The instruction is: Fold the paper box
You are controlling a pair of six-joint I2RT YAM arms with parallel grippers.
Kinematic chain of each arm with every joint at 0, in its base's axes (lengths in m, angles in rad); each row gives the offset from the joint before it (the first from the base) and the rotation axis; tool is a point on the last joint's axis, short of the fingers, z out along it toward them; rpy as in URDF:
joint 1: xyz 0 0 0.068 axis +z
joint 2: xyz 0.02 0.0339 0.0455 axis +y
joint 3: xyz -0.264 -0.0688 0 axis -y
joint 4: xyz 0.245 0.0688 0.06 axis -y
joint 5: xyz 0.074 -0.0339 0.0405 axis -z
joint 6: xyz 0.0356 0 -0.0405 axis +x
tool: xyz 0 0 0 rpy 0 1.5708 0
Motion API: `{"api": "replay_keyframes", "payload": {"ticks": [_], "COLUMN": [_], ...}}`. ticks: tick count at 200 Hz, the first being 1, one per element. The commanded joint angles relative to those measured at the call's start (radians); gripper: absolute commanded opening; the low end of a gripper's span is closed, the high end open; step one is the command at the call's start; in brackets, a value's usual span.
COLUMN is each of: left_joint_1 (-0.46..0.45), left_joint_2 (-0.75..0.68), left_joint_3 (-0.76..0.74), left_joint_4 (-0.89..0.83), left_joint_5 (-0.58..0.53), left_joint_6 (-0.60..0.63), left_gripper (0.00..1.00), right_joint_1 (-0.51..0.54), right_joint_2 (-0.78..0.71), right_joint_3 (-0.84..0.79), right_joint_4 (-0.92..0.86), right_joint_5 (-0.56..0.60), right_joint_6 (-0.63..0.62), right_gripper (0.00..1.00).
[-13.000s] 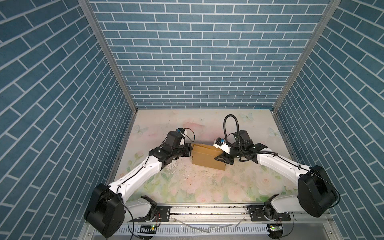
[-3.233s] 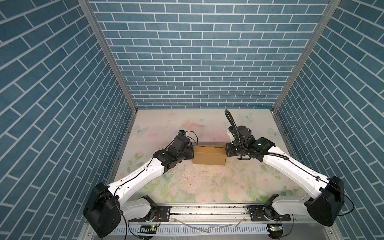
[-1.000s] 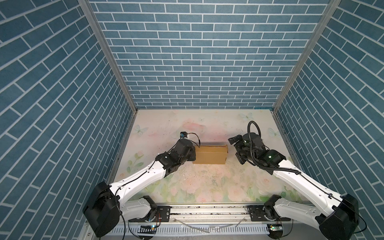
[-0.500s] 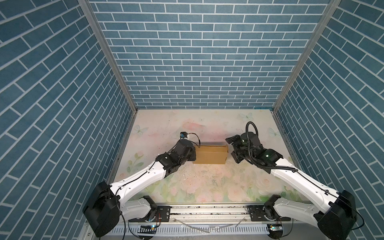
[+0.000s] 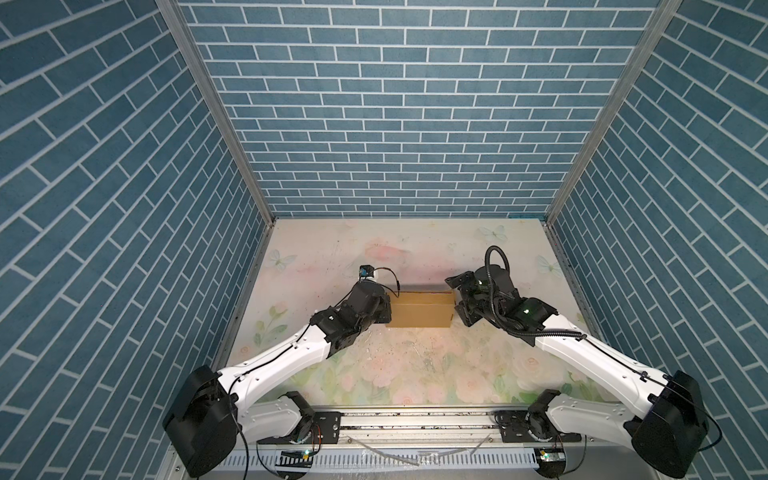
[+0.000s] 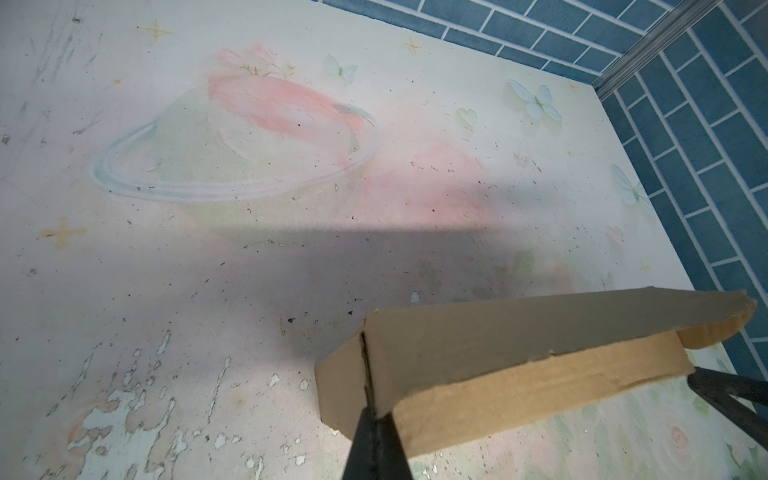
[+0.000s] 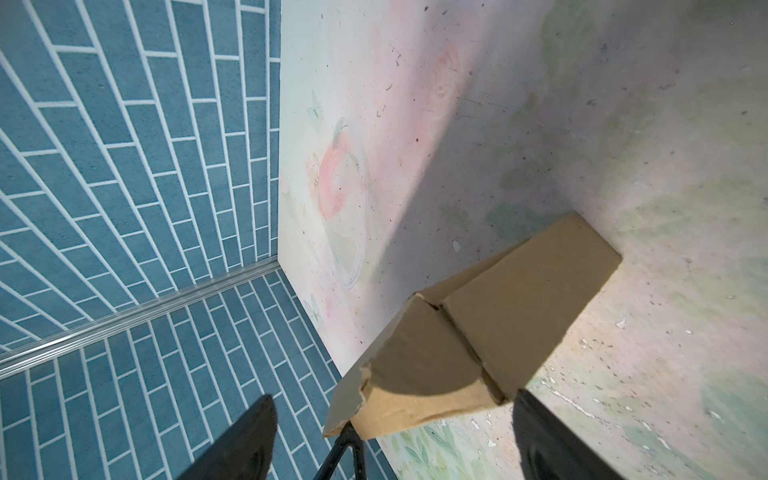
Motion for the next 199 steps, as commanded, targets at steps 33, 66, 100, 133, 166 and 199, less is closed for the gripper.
{"api": "replay_keyframes", "payload": {"ticks": [33, 66, 100, 133, 166, 199], "left_joint_1": [-0.006, -0.006, -0.006, -0.006, -0.007, -0.006], "left_joint_2": [-0.007, -0.009, -0.003, -0.001, -0.002, -0.005], "left_joint_3": [-0.038, -0.039, -0.036, -0.036, -0.037, -0.039], "left_joint_4": [-0.039, -0.044, -0.045, -0.048, -0.048, -0.046], "left_joint_5": [-0.004, -0.004, -0.001, -0.001, 0.000, -0.002], "left_joint_6": [-0.009, -0.003, 0.002, 0.004, 0.004, 0.005], "left_gripper": [0.00, 0.00, 0.00, 0.00, 0.00, 0.02], "right_joint_1": [0.019, 0.020, 0.021, 0.020, 0.020, 0.020], "right_joint_2": [0.034, 0.034, 0.040, 0.054, 0.055, 0.058], "right_joint_3": [-0.035, -0.062, -0.068, -0.077, -0.078, -0.082], "right_joint_4": [0.024, 0.045, 0.062, 0.087, 0.098, 0.108], "right_joint_5": [-0.011, 0.002, 0.013, 0.012, 0.015, 0.017], "right_joint_6": [0.051, 0.062, 0.062, 0.065, 0.063, 0.063], "right_gripper": [0.87, 0.85, 0.81, 0.76, 0.71, 0.65]}}
